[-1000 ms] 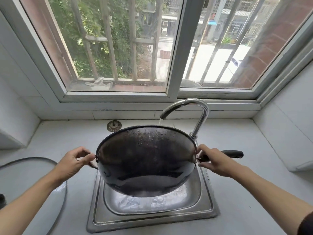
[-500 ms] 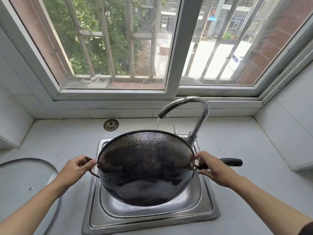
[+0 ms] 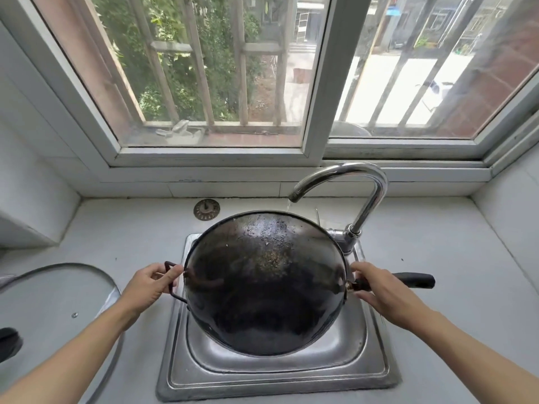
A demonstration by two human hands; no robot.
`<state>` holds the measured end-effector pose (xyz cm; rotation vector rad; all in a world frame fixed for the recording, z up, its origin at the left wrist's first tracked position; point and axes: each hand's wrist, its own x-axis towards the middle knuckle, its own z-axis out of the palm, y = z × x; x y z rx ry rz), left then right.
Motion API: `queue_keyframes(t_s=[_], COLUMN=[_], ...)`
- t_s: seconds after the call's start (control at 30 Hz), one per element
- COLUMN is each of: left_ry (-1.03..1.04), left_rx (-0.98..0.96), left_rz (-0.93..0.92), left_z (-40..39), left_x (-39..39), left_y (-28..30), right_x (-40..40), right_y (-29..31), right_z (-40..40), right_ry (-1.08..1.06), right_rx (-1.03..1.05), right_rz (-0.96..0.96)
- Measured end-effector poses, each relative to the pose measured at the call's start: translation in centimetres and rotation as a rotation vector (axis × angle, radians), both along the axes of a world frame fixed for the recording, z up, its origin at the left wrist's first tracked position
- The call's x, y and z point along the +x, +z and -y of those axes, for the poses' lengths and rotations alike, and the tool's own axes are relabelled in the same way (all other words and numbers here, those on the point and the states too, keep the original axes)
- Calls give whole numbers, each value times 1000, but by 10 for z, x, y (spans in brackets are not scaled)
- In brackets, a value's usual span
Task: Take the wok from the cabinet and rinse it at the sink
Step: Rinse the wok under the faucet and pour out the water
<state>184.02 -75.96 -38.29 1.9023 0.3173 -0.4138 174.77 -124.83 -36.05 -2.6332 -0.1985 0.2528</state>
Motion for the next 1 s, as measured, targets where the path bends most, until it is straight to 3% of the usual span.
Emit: queue_keyframes(t_s=[0.47,0.7,0.87,1.0], left_ry=[61,96,-82,-227], left_rx=[4,-12,-11,159], left_rz=[-90,-5,63,179], left_z=[-1,4,-8,-11], left_x=[11,12,3,-5], left_y=[0,6,6,-6], right_x=[11,13,16,14], right_y=[-10,-9,-11,-10], right_z=[1,-2,3,8], right_ry=[155,214,194,204], right_rx=[-106,-97,-62,-64], right_rz=[150,182,183,183])
